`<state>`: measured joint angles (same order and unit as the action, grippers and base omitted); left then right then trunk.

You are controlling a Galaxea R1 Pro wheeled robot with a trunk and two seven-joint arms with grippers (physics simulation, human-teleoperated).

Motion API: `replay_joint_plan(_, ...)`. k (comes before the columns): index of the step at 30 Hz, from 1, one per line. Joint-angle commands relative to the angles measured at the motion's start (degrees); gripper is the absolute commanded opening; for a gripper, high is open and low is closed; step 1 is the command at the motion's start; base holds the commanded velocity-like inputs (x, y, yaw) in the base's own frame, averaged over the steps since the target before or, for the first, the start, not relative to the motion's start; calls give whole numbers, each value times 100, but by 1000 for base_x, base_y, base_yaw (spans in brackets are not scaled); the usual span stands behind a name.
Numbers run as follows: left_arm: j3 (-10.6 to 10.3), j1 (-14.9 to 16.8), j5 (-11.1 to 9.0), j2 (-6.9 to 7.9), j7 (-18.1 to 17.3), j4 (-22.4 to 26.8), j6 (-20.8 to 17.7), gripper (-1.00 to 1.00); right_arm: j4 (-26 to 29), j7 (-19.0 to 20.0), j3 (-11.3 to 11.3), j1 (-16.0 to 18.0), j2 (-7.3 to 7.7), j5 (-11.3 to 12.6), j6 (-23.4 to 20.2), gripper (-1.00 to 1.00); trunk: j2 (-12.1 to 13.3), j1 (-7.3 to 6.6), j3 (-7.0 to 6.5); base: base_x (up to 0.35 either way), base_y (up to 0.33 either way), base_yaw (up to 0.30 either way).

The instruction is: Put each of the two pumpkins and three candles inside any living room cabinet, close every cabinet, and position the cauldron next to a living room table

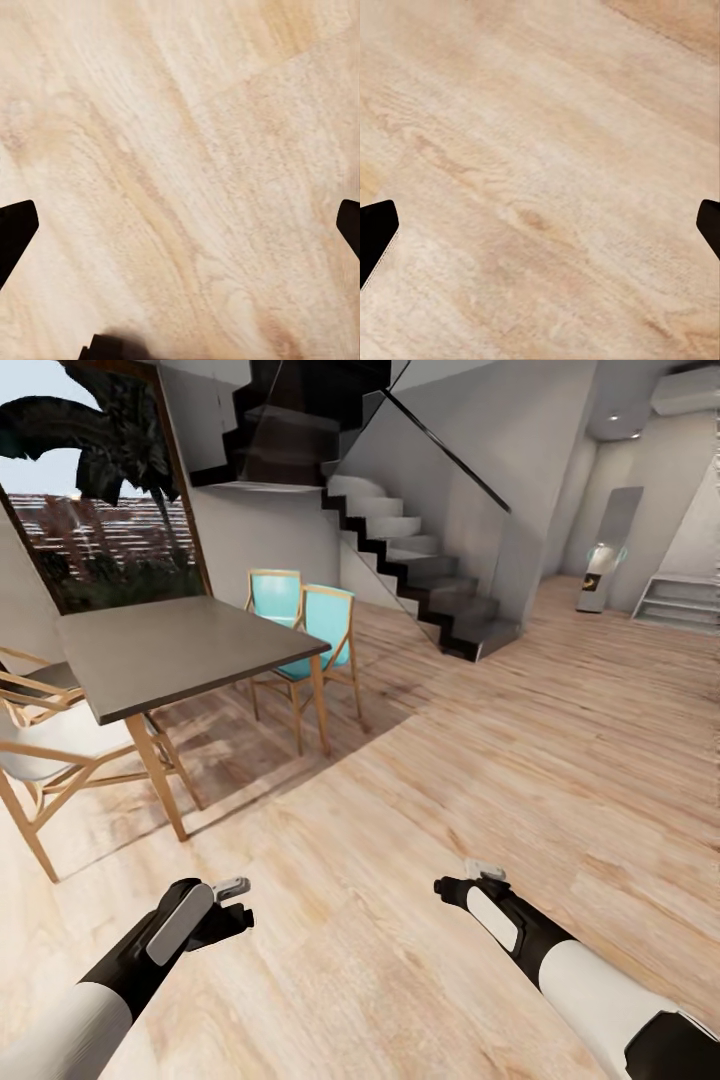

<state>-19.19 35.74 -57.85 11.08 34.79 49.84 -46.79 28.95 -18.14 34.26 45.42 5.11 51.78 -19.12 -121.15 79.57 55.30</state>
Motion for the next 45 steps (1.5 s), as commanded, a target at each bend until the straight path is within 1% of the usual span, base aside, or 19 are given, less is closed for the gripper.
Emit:
replay_joint_plan(1,-24,4,-60,8,57,8,3,100,14,-49,46,7,7,46,-14,100,-3,2,14,267,200,-152)
replay_joint_plan(9,-28,4,-60,8,59,8,3,100,14,-47,47,10,7,48,-13,100,-3,2,73,287,182,-46)
replay_joint_plan(25,-32,4,-59,8,58,8,3,100,14,-40,46,10,2,91,-22,100,-3,2,80,303,155,-17)
replay_joint_plan(45,-32,4,-56,8,62,8,3,100,14,-40,46,8,-1,96,-14,100,-3,2,80,306,140,-267)
